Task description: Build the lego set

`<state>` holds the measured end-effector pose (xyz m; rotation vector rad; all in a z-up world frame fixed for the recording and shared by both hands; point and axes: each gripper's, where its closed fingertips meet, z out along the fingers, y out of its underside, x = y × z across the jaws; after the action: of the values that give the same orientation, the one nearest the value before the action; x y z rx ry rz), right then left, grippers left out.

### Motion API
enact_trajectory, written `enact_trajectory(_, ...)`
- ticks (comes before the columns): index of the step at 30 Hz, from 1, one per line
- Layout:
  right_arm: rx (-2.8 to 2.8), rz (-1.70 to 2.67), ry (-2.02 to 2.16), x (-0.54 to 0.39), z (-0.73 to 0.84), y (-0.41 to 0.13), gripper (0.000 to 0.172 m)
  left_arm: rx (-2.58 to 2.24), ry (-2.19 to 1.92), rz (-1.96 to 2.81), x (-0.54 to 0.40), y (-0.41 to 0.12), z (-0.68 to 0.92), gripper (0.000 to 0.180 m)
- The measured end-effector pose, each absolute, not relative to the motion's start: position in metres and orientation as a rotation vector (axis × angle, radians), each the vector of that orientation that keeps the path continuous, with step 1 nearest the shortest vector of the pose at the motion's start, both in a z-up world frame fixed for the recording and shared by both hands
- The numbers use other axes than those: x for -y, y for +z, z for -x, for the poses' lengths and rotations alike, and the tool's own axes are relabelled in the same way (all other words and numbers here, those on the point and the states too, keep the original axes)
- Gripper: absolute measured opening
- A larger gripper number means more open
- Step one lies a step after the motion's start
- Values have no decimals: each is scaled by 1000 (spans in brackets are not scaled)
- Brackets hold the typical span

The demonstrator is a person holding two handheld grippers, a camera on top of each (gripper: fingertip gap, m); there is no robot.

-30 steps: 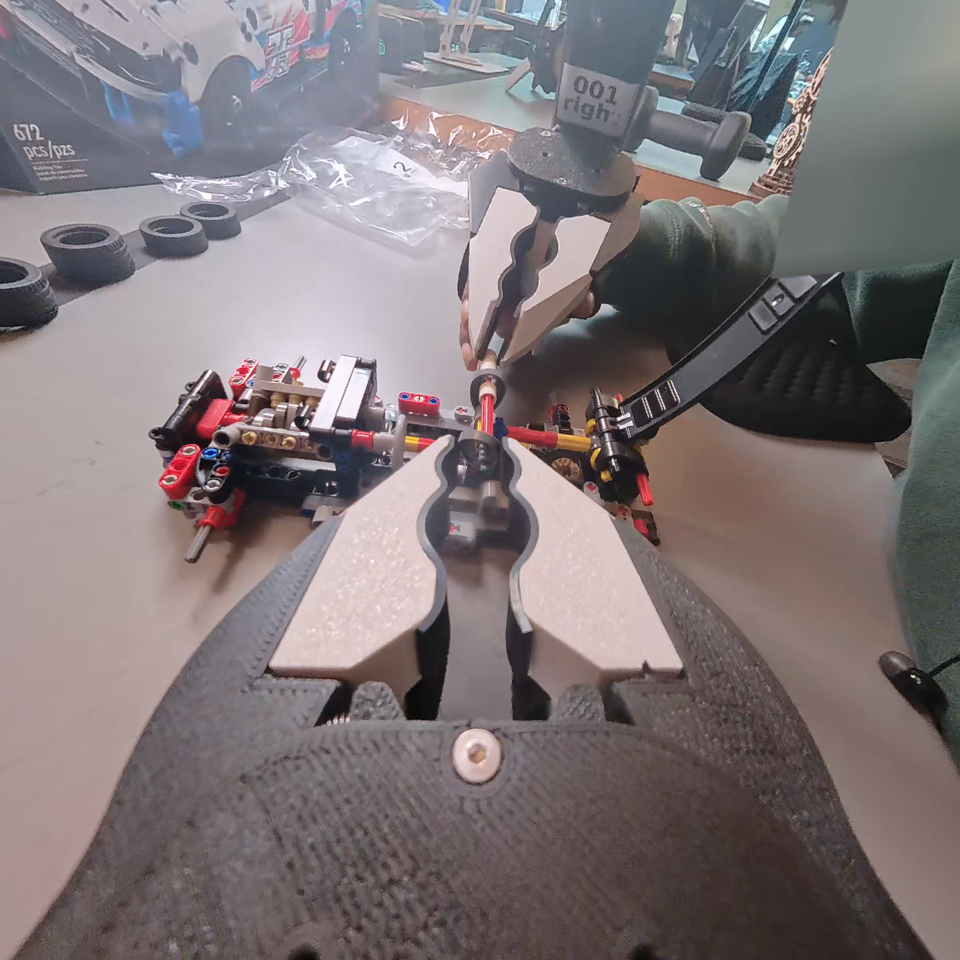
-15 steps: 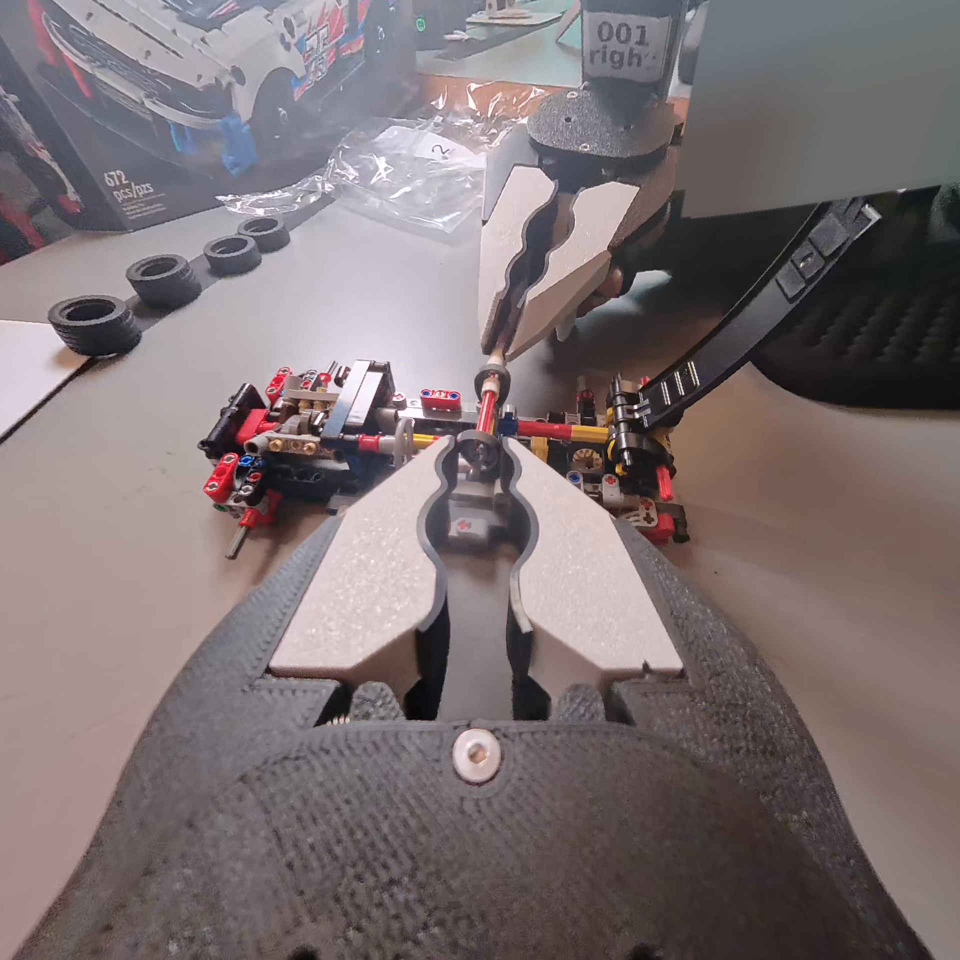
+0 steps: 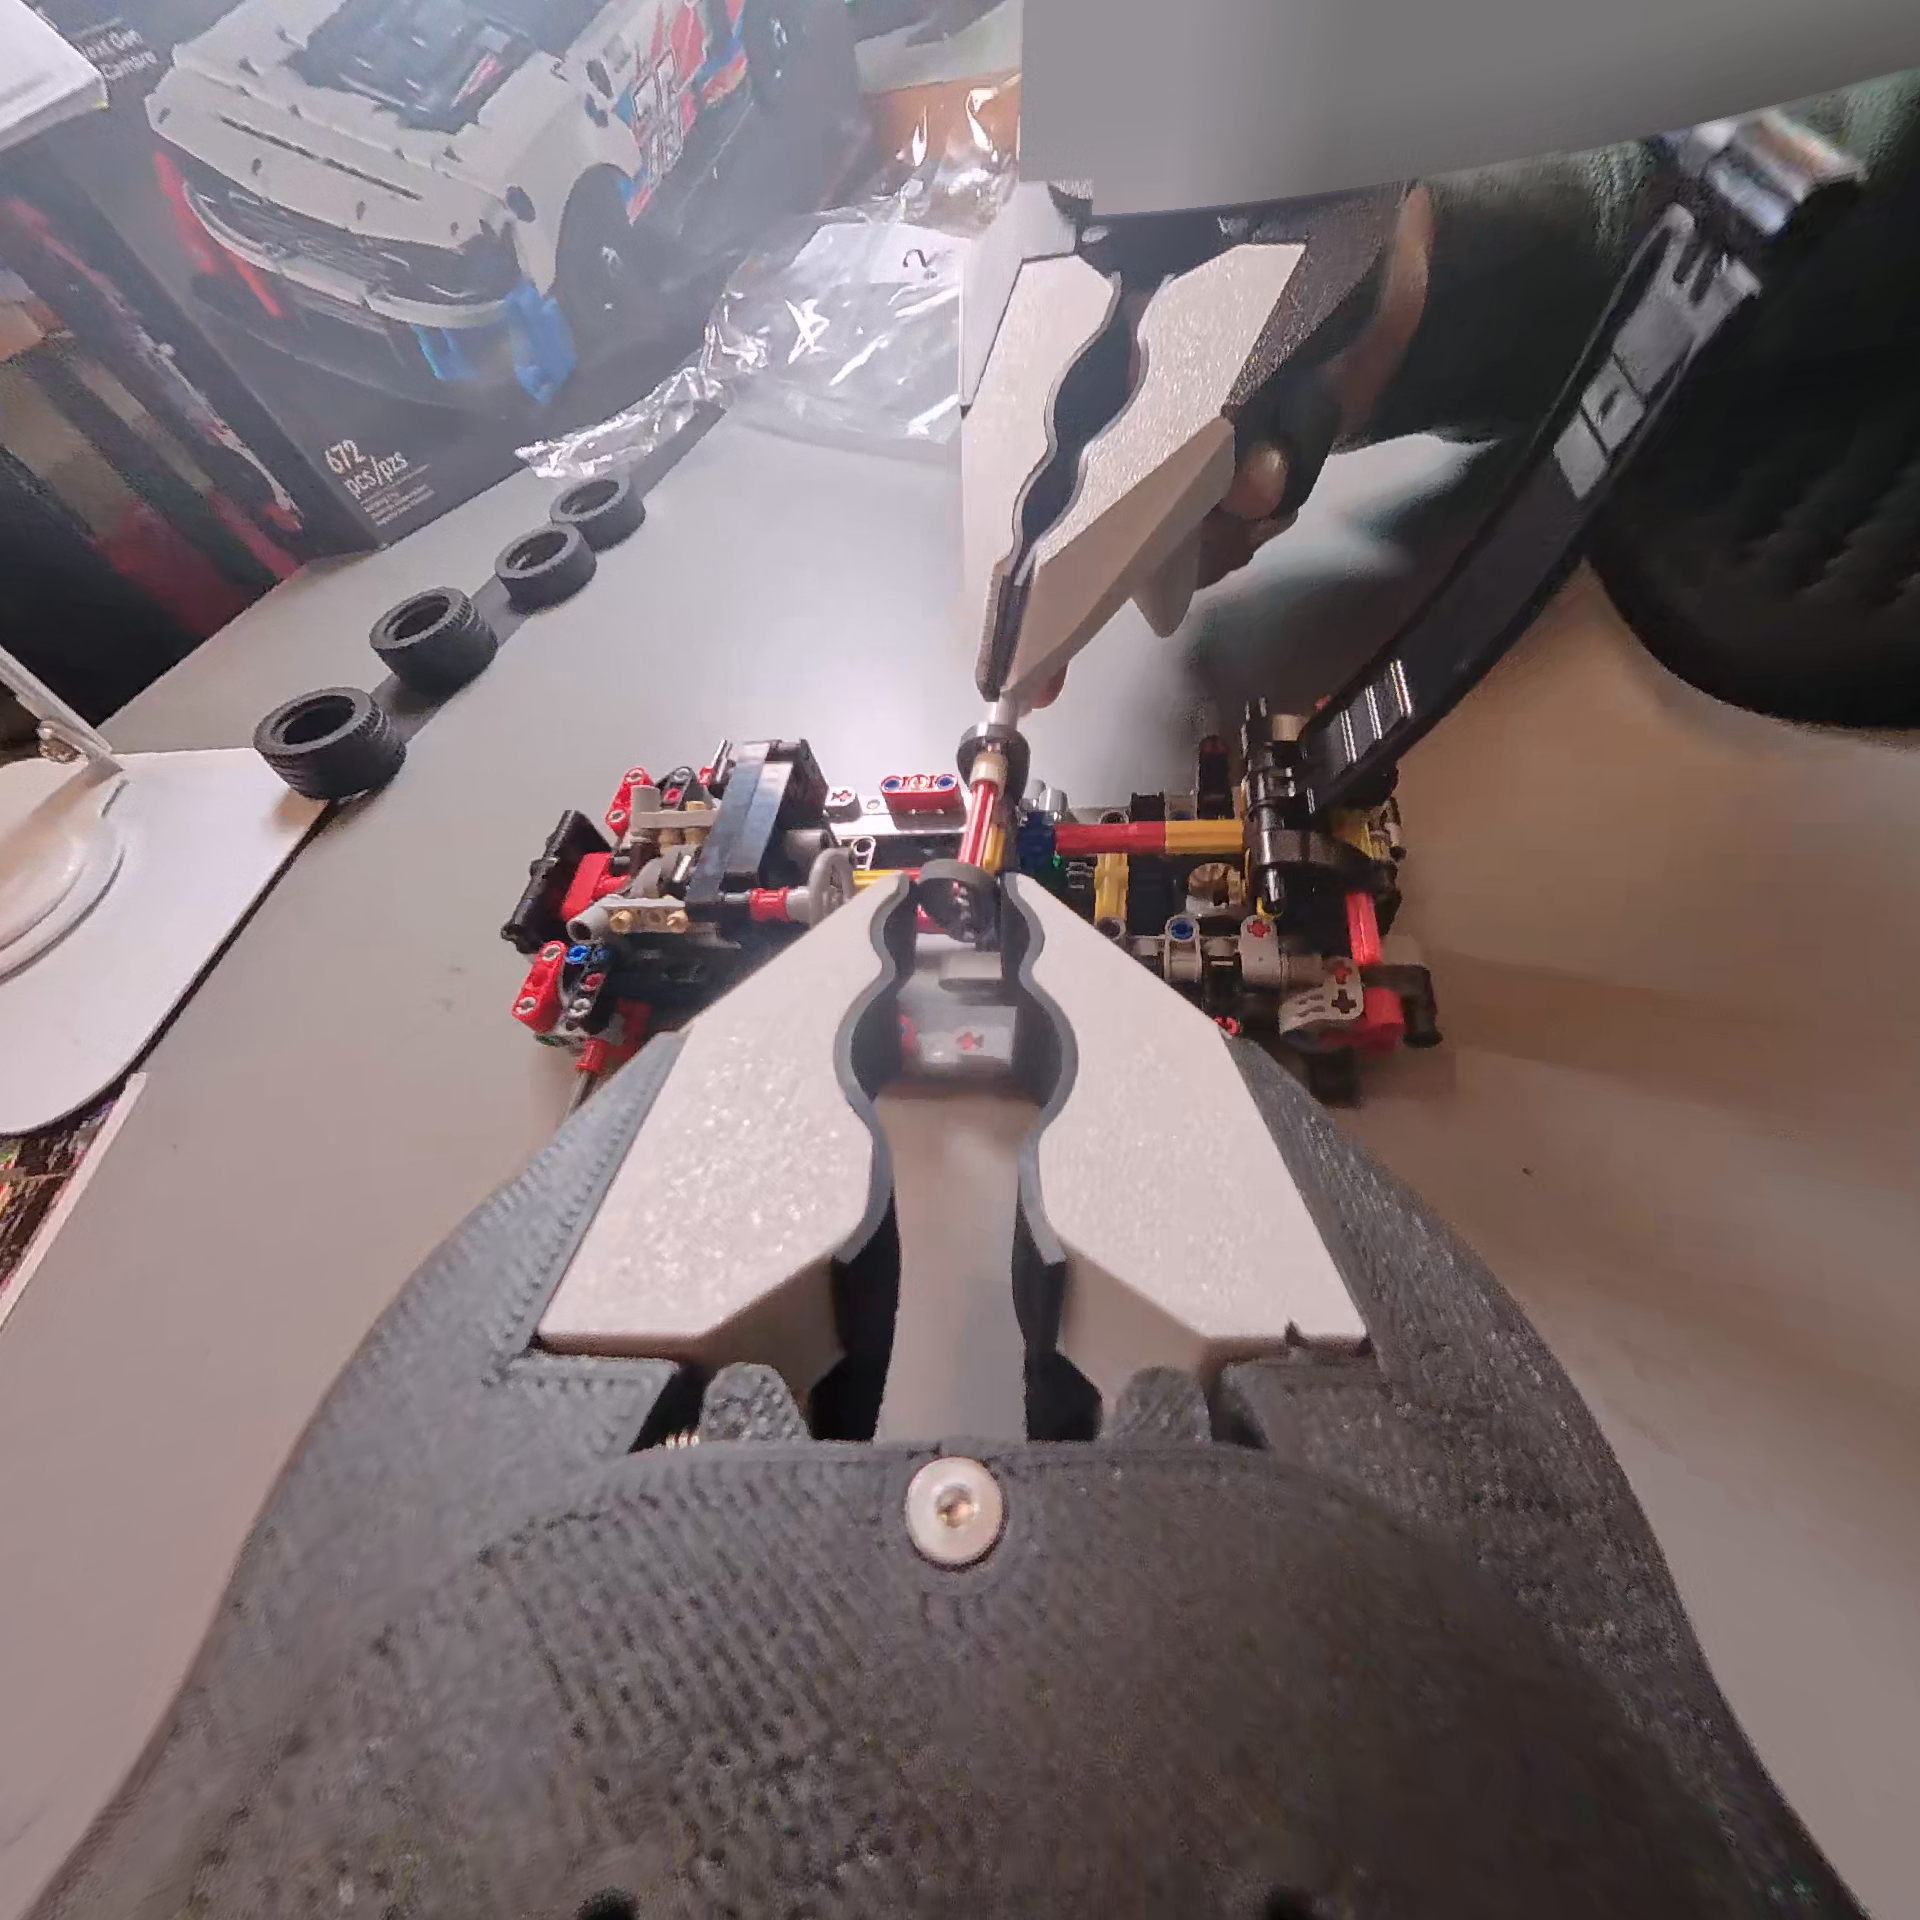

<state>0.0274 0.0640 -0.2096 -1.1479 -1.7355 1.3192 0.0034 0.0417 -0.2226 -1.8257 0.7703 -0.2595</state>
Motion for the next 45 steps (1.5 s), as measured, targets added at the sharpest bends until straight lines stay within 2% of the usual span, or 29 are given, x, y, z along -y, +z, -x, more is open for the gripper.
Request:
enact_trajectory(2,1771,1122,1251,-75,-34,-212,14,-763,-292,1842,-43,-222,-4,13)
enact_trajectory(6,1858,1118,1230,-85,-44,-231,24,-749,-338,1879,-44,-228,-5,13)
enact_trajectory(13,1887,1111,1220,-77,-39,-236,6,-746,-380,1881,-45,-228,-10,13)
enact_trajectory(45,1914,1157,1147,-72,-37,-238,4,-818,-287,1950,-48,-230,-6,13)
